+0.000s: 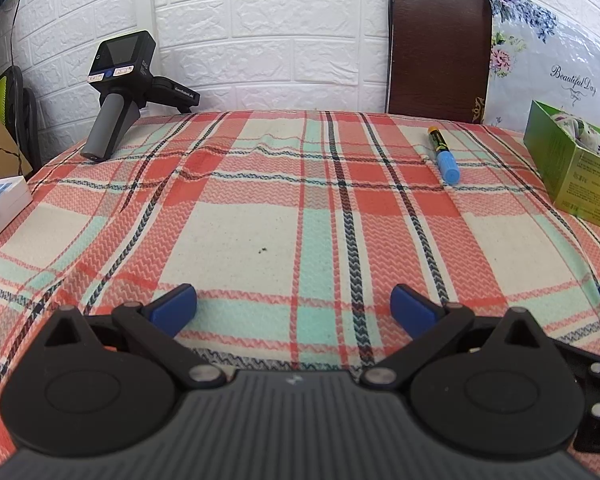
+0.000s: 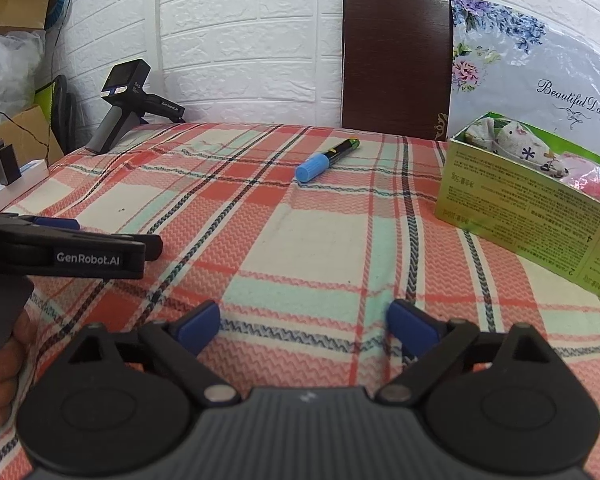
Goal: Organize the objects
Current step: 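Withdraw both grippers and move toward the blue-capped marker, then grasp the blue-capped marker with the right gripper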
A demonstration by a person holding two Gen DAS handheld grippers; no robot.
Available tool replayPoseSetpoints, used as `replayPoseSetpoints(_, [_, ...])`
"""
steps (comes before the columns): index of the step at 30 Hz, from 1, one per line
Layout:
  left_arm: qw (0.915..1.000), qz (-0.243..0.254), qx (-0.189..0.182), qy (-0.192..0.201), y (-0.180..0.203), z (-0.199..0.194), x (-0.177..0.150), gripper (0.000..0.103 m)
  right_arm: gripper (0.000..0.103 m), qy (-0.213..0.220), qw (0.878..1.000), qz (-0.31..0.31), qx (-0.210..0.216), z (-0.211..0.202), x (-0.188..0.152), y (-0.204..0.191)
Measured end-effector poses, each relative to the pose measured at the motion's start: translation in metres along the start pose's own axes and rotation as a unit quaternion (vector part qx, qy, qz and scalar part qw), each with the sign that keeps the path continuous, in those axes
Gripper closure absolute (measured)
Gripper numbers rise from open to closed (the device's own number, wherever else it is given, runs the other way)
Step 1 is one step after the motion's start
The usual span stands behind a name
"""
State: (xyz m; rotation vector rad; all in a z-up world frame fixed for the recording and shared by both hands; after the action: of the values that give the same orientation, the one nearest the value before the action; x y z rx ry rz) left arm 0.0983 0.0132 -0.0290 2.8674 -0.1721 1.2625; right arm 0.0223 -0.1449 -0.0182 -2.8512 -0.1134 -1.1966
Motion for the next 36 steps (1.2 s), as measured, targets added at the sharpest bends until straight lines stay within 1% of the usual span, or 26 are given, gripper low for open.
replayPoseSetpoints(8, [1.0000,-0.002,-0.003,-0.001,0.000,0.000,0.000,0.000,0.006,-0.003,1.000,-0.001,0.002,0.002,0.001,0.001])
replayPoseSetpoints(11, [1.0000,-0.004,-0.004,0.000,-0.001,-0.001,0.000,0.000,0.003,-0.009,1.000,-0.007,0.008,0.008,0.007,0.001])
replayPoseSetpoints(13, [1.0000,-0.005,-0.005,0.000,0.000,-0.001,0.000,0.000,0.003,-0.010,1.000,-0.012,0.003,0.017,0.016,0.000])
replayPoseSetpoints(20, [0.9998,-0.015,-0.008,0.002,-0.003,-0.001,0.000,0.000,0.000,-0.017,1.000,0.001,-0.011,0.052,0.049,0.005])
replayPoseSetpoints(25, [0.9998,-0.018,-0.010,0.003,-0.004,-0.001,0.000,0.000,0.003,-0.013,1.000,-0.009,-0.015,0.074,0.074,0.005])
replayPoseSetpoints(27, [0.9997,-0.019,-0.012,0.004,-0.004,-0.001,0.000,0.000,0.004,-0.006,1.000,0.003,-0.016,0.085,0.088,0.009])
replayPoseSetpoints(30, [0.9997,-0.020,-0.014,0.005,-0.004,0.000,0.000,0.000,0.008,0.012,0.999,0.037,-0.010,0.102,0.114,0.015])
replayPoseSetpoints(32, [0.9997,-0.020,-0.013,0.004,-0.004,0.000,0.001,0.000,0.021,0.004,0.998,0.053,-0.017,0.121,0.129,0.021])
replayPoseSetpoints(33, [0.9997,-0.019,-0.012,0.004,-0.004,0.000,0.000,0.000,0.045,-0.009,0.998,0.054,-0.024,0.132,0.133,0.023])
replayPoseSetpoints(34, [0.9998,-0.018,-0.012,0.004,-0.004,0.000,0.000,0.000,0.054,-0.003,0.998,0.052,-0.029,0.136,0.135,0.024])
replayPoseSetpoints(35, [0.9998,-0.017,-0.011,0.004,-0.004,0.000,0.000,0.000,0.063,-0.005,0.998,0.050,-0.023,0.138,0.138,0.024])
replayPoseSetpoints(36, [0.9998,-0.017,-0.011,0.004,-0.004,0.000,0.000,0.000,0.075,-0.007,0.999,0.049,-0.012,0.137,0.137,0.023])
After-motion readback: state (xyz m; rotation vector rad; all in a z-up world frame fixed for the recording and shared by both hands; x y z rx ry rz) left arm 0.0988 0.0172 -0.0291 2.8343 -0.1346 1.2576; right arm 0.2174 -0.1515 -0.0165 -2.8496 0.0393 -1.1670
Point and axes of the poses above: each gripper's, at about its wrist camera, not at the fingertips, and z roughly the way its jaws point, y to its right, x to its top, the point moved 4 cm from there along z, roughly the way its jaws point, and after that the axes turned 8 degrees about -y, right-handed, at the moved point
